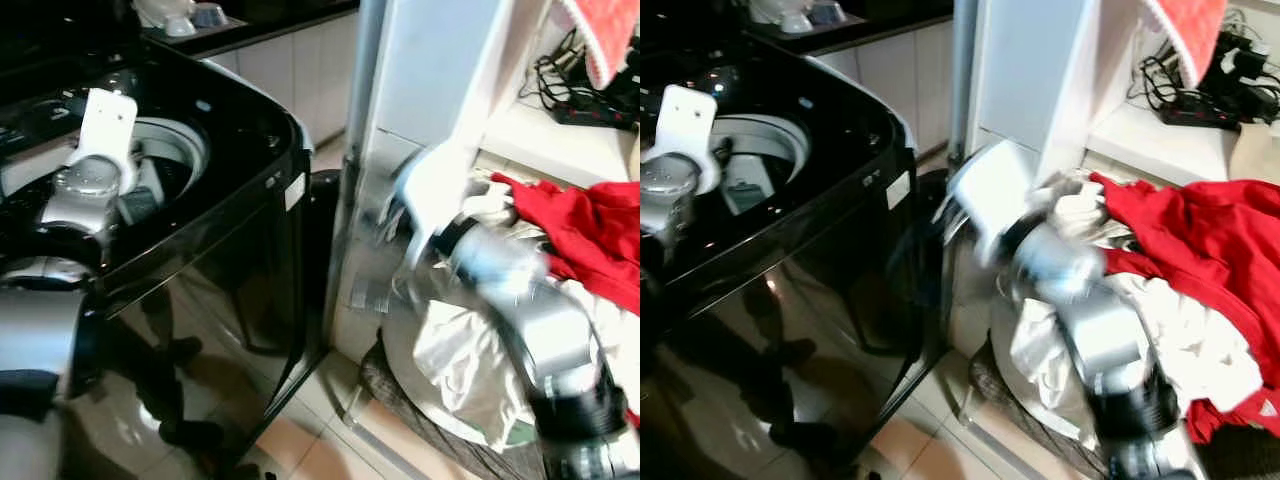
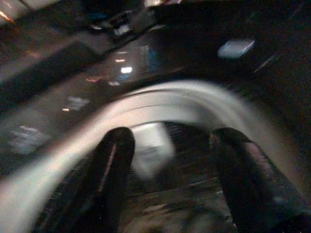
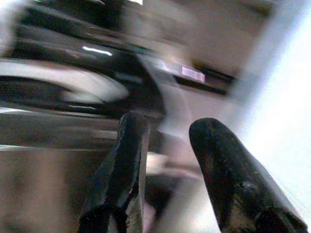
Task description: Clothes washing
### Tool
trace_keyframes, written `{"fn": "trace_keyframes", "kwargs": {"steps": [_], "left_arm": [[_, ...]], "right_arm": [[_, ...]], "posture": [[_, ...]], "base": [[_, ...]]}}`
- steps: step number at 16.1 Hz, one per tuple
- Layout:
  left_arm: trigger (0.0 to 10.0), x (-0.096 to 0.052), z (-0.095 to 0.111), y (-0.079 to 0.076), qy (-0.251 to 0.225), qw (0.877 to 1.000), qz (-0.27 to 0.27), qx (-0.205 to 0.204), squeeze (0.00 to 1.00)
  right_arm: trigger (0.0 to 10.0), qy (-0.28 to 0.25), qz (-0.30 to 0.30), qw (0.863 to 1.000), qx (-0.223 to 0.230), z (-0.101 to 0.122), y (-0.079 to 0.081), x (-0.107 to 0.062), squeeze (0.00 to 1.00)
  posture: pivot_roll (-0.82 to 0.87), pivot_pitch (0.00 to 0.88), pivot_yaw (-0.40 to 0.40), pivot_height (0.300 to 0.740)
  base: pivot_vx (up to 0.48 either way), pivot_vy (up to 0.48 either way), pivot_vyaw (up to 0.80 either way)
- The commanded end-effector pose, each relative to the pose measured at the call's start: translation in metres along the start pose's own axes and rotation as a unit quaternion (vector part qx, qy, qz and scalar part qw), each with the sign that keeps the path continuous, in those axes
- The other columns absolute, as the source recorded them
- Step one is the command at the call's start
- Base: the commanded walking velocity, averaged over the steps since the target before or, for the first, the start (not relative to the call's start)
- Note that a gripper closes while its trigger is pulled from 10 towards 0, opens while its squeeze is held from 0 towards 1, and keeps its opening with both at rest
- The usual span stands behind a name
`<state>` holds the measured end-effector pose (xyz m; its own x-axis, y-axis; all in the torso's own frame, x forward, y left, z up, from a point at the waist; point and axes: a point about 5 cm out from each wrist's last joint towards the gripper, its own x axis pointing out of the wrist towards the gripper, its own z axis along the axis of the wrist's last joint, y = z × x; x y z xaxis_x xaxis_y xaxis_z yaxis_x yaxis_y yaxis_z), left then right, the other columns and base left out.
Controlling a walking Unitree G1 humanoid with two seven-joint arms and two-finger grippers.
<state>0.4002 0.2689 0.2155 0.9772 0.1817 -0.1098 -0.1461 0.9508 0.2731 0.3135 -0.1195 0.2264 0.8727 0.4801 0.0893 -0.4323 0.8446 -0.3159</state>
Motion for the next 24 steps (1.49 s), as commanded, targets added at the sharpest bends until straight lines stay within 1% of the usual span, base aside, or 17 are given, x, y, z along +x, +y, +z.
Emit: {"fn": "trace_keyframes", "kwargs": {"steps": [1,2,3,4,5,7,8,9,10,12,13,14,15,20,21,22,24], "left_arm": [[10.0,0.002,0.015,-0.021,-0.033,0.996,-0.063,-0.062,0.96],[10.0,0.001,0.017,-0.032,-0.041,0.992,-0.095,-0.072,0.32],[10.0,-0.001,0.021,-0.049,-0.057,0.985,-0.139,-0.089,0.00],[10.0,-0.010,0.029,-0.073,-0.107,0.970,-0.194,-0.097,0.00],[10.0,-0.018,0.034,-0.083,-0.131,0.962,-0.217,-0.100,0.00],[10.0,-0.057,0.047,-0.114,-0.226,0.922,-0.311,-0.048,0.00],[10.0,-0.072,0.048,-0.122,-0.249,0.904,-0.345,-0.031,0.00],[10.0,-0.088,0.047,-0.130,-0.254,0.885,-0.389,-0.028,0.00],[10.0,-0.103,0.046,-0.134,-0.256,0.872,-0.416,-0.028,0.00],[10.0,-0.118,0.041,-0.138,-0.254,0.861,-0.441,-0.027,0.00],[10.0,-0.130,0.037,-0.139,-0.244,0.853,-0.460,-0.028,0.00],[10.0,-0.144,0.032,-0.142,-0.235,0.838,-0.492,-0.016,0.00],[10.0,-0.157,0.028,-0.145,-0.221,0.822,-0.525,-0.012,0.00],[10.0,-0.162,0.025,-0.148,-0.199,0.829,-0.523,0.002,0.00],[10.0,-0.163,0.026,-0.147,-0.195,0.830,-0.523,0.003,0.00],[10.0,-0.164,0.026,-0.147,-0.192,0.830,-0.524,0.005,0.00],[10.0,-0.164,0.028,-0.148,-0.192,0.829,-0.525,0.003,0.00]], "right_arm": [[10.0,0.041,-0.115,0.992,0.014,-0.012,-0.039,-0.007,0.00],[10.0,0.060,-0.149,0.987,0.010,-0.017,-0.053,-0.012,1.00],[10.0,0.090,-0.193,0.977,-0.001,-0.024,-0.072,-0.019,1.00],[10.0,0.138,-0.242,0.960,-0.003,-0.037,-0.098,-0.032,1.00],[10.0,0.161,-0.263,0.951,-0.001,-0.044,-0.110,-0.038,1.00],[10.0,0.218,-0.325,0.920,0.028,-0.062,-0.139,-0.056,1.00],[10.0,0.226,-0.342,0.912,0.034,-0.066,-0.147,-0.062,1.00],[10.0,0.229,-0.364,0.902,0.034,-0.067,-0.156,-0.068,1.00],[10.0,0.229,-0.386,0.893,0.037,-0.066,-0.164,-0.073,1.00],[10.0,0.231,-0.411,0.881,0.043,-0.067,-0.174,-0.081,1.00],[10.0,0.244,-0.427,0.869,0.051,-0.070,-0.178,-0.086,1.00],[10.0,0.277,-0.447,0.847,0.079,-0.080,-0.179,-0.094,0.73],[10.0,0.303,-0.450,0.832,0.114,-0.091,-0.174,-0.100,0.00],[10.0,0.324,-0.462,0.807,0.174,-0.108,-0.170,-0.107,0.00],[4.0,0.325,-0.461,0.805,0.183,-0.108,-0.169,-0.108,0.00],[0.0,0.325,-0.461,0.804,0.187,-0.109,-0.168,-0.108,0.00],[0.0,0.324,-0.459,0.803,0.198,-0.110,-0.167,-0.108,0.00]], "posture": [[-0.02,0.000,0.010,0.740],[-0.03,0.000,0.011,0.740],[-0.03,0.000,0.011,0.740],[-0.03,0.000,0.010,0.740],[-0.03,0.000,0.010,0.740],[-0.03,0.000,0.005,0.740],[-0.03,0.000,0.006,0.740],[-0.03,0.000,0.006,0.740],[-0.03,0.000,0.004,0.740],[-0.03,0.000,0.004,0.740],[-0.03,0.000,0.000,0.740],[-0.03,0.000,-0.002,0.740],[-0.03,0.000,-0.002,0.740],[-0.02,0.003,0.001,0.740],[-0.02,0.006,0.003,0.740],[-0.02,0.006,0.004,0.740],[-0.02,0.004,-0.001,0.740]], "base": [[0.000,0.000,0.00],[0.000,0.000,0.00],[0.000,0.000,0.00],[0.000,0.000,0.00],[0.000,0.000,0.00],[0.000,0.000,0.00],[0.000,0.000,0.00],[0.000,0.000,0.00],[0.000,0.000,0.00],[0.000,0.000,0.00],[0.000,0.000,0.00],[0.000,0.000,0.00],[0.000,0.000,0.00],[0.000,0.000,0.00],[0.000,0.000,0.00],[0.000,0.000,0.00],[0.000,0.000,0.00]]}}
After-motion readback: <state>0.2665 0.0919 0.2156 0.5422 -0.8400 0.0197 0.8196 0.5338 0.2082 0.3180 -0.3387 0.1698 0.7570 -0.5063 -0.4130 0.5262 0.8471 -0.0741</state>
